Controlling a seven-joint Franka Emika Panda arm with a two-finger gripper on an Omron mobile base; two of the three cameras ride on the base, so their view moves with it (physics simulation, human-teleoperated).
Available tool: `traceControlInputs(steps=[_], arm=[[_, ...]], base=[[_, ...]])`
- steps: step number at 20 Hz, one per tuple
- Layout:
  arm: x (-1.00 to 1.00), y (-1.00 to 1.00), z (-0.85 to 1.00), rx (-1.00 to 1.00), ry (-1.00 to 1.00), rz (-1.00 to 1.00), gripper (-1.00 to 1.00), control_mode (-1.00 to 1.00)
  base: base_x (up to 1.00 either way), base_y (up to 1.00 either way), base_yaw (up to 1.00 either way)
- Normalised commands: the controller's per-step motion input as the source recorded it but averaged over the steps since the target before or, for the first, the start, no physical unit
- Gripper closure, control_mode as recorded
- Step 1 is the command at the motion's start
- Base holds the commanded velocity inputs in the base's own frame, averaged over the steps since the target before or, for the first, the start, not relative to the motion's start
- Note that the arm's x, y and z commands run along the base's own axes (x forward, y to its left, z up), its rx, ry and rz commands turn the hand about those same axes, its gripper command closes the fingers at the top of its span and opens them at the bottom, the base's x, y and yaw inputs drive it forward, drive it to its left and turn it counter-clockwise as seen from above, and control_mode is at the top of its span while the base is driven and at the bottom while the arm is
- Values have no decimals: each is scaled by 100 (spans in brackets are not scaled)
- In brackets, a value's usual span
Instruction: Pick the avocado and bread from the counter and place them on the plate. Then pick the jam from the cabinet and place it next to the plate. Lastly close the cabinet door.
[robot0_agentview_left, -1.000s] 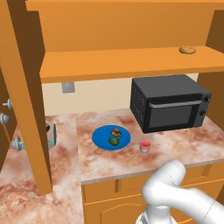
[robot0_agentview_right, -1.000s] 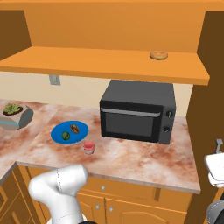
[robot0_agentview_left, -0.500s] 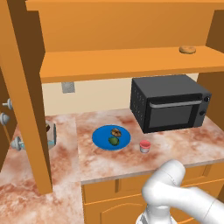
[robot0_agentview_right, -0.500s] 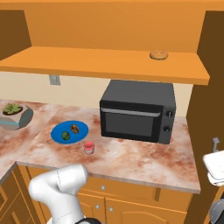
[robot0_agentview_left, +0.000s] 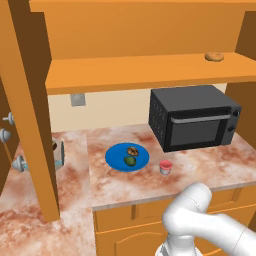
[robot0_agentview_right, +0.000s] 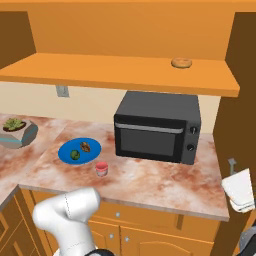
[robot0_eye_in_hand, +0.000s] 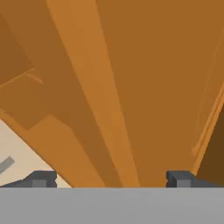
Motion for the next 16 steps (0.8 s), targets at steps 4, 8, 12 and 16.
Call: traceControlInputs(steps=[4, 8, 12, 16], arm=[[32, 91, 69, -19, 10, 0, -100, -100], [39, 86, 83, -15, 11, 0, -100, -100], [47, 78, 100, -11, 13, 0, -100, -100], [43, 84, 100, -12, 14, 0, -100, -100]], base=[[0, 0, 0], [0, 0, 0], [0, 0, 0], [0, 0, 0]])
